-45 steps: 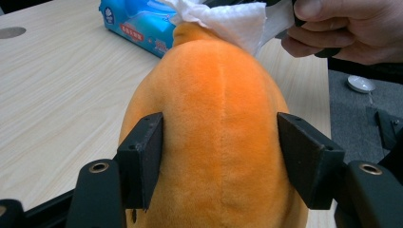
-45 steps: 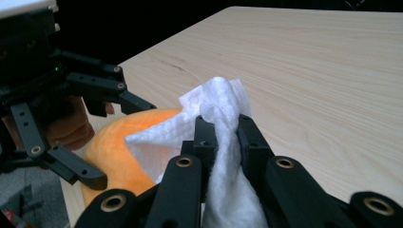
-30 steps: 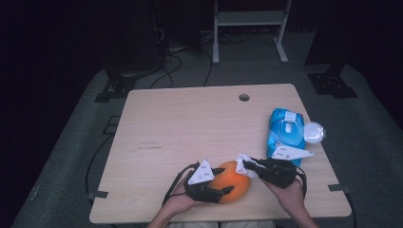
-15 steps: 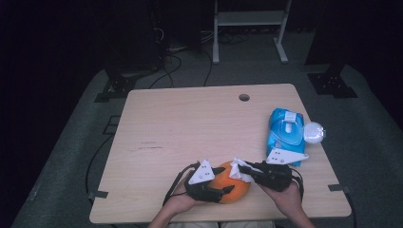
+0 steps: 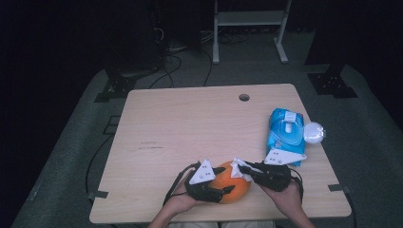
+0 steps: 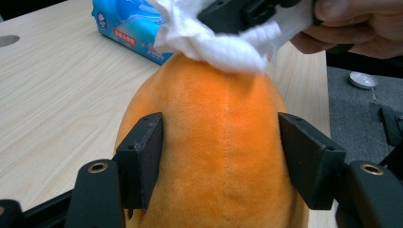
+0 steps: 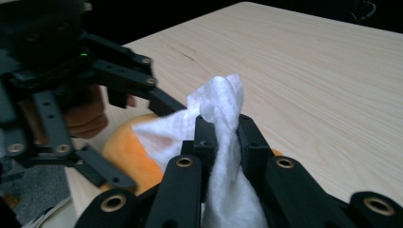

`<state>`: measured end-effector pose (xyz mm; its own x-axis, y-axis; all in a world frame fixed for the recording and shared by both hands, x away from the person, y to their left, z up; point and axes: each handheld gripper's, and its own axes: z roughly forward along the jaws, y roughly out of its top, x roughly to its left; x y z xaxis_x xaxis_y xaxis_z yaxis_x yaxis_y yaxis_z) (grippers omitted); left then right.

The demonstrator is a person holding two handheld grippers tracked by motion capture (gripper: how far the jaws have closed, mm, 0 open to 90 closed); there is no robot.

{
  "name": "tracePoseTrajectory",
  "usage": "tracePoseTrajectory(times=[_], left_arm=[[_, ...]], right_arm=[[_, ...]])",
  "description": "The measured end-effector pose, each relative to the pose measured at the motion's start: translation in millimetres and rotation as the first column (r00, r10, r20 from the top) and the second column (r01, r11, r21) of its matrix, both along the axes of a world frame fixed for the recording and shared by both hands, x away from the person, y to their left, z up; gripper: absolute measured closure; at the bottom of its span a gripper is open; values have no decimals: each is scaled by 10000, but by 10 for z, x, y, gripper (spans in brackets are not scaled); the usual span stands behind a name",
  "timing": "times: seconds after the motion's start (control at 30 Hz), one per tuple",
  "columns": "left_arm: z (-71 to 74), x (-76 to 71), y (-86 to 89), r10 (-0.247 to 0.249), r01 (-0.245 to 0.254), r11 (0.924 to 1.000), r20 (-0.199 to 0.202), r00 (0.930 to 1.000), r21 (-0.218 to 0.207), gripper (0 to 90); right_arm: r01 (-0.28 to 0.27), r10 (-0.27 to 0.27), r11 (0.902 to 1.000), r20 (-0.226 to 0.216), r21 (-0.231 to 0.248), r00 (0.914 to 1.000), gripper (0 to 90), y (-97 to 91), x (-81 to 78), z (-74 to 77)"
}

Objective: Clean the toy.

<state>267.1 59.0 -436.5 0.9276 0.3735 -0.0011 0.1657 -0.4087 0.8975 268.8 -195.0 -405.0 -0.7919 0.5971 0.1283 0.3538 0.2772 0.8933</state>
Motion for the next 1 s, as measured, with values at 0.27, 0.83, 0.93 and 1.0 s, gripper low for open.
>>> tracePoseTrajectory(times=[0.27, 0.83, 0.93, 1.0], left_arm=[[-1, 0, -36, -18, 18, 10000, 42, 10000, 5, 351], [-13, 46, 15, 228, -233, 9995, -251, 9994, -200, 259], [-5, 34, 20, 241, -241, 9997, -114, 9996, 21, 322], [3, 30, 33, 225, -225, 9997, -88, 9997, 41, 338]], right_arm=[[183, -176, 9995, -249, 274, 9995, 803, -56, 16, -1], [398, -391, 9989, -294, 239, 9988, 803, -87, 63, -44], [-2, 4, 9998, -102, 213, 9999, 802, -4, -15, 5], [39, -38, 10000, -45, 78, 10000, 803, -6, -9, 1]])
